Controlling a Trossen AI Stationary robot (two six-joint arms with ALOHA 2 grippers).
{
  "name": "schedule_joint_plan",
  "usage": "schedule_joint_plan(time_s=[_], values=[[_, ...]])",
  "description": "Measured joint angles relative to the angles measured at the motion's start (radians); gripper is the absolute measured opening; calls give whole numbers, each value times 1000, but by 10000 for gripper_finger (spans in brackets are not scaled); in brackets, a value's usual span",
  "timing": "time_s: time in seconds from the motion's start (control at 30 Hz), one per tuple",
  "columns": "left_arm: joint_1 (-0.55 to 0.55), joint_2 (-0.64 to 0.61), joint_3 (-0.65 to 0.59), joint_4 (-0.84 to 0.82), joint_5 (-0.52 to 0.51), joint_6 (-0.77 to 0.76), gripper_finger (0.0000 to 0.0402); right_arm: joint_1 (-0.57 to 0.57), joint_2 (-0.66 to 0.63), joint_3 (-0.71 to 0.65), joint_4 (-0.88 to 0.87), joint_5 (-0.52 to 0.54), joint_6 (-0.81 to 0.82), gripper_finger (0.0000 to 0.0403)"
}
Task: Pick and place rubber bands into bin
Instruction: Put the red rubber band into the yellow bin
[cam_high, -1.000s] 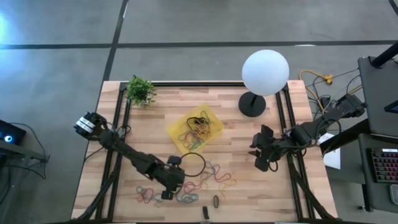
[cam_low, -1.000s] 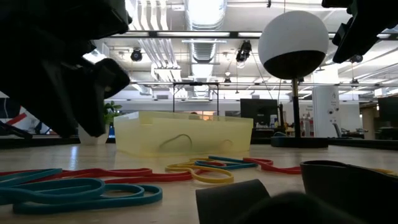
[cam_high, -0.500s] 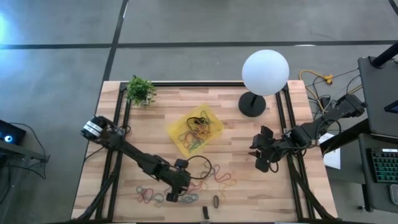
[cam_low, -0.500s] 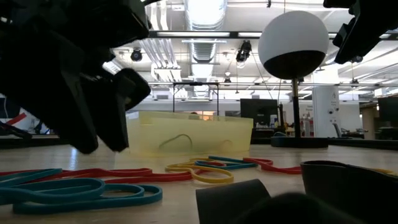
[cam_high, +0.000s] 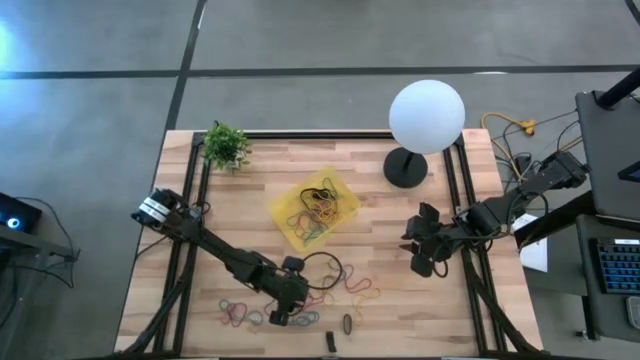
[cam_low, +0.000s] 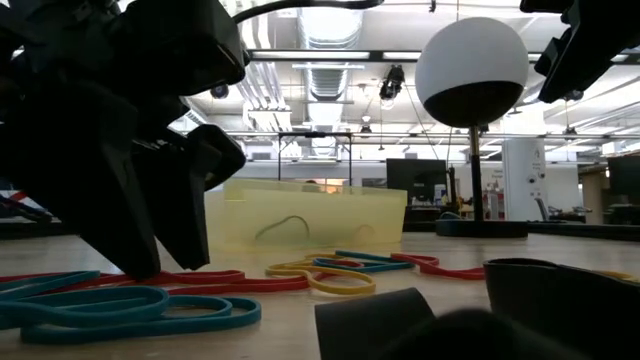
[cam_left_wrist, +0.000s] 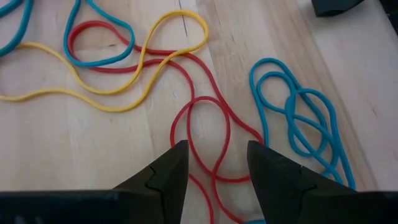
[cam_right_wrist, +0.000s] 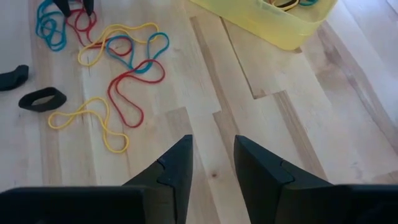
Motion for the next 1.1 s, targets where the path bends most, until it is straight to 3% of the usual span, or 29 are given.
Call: schedule_joint_plan(time_s=[0.5, 1.1], values=[[0, -1, 10, 56, 27, 45, 80, 0, 0, 0, 0, 0, -6, 102], [6, 27, -15, 58, 27, 48, 77, 0, 0, -2, -1, 0, -6, 94]])
